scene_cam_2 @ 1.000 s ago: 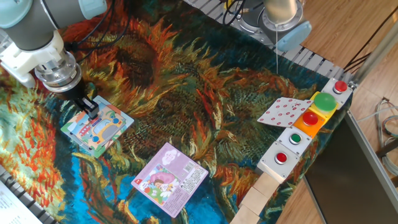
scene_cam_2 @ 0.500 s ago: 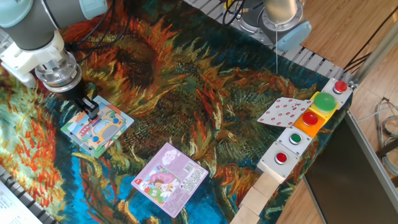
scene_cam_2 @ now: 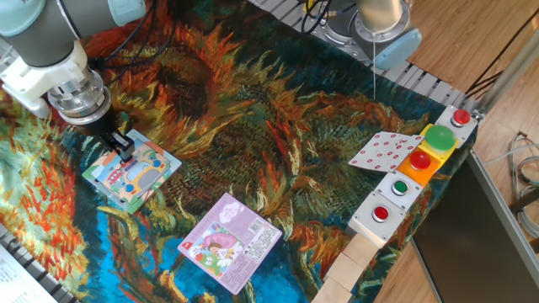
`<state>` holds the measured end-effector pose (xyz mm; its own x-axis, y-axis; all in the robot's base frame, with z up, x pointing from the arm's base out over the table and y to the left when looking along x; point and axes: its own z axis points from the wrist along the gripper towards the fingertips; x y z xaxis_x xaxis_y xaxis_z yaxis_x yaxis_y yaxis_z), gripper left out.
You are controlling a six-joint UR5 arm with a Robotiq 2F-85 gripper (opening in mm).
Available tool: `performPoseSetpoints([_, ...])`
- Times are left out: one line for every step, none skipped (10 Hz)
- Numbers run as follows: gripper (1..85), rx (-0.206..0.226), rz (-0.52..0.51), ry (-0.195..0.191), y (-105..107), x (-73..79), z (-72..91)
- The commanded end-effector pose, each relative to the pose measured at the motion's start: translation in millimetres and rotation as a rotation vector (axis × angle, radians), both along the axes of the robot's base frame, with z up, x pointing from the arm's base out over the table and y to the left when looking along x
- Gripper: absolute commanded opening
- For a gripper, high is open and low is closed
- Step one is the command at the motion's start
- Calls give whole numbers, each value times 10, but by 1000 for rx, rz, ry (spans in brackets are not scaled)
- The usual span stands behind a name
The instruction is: Assemble one piece of a puzzle
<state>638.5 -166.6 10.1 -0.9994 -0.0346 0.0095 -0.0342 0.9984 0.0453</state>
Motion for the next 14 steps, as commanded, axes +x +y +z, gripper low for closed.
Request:
performPoseSetpoints([203, 14, -3, -9, 18, 18, 11])
performPoseSetpoints([210, 14, -2, -9, 17, 17, 13])
performPoseSetpoints([227, 16, 0, -10, 18, 20, 16])
performPoseSetpoints([233, 17, 0, -10, 20, 19, 16])
performPoseSetpoints([233, 19, 0, -10, 23, 18, 16])
performPoseSetpoints([237, 19, 0, -12, 22, 22, 16])
performPoseSetpoints([240, 20, 0, -12, 23, 19, 15])
performPoseSetpoints([243, 20, 0, -12, 21, 19, 15])
performPoseSetpoints([250, 20, 0, -15, 18, 26, 17])
performPoseSetpoints([250, 19, -1, -17, 12, 30, 17])
performPoseSetpoints([253, 19, -2, -16, 11, 30, 17])
performPoseSetpoints([253, 19, -5, -16, 9, 30, 18])
performPoseSetpoints([253, 22, -10, -18, 13, 34, 21])
performPoseSetpoints([257, 22, -13, -19, 11, 38, 23])
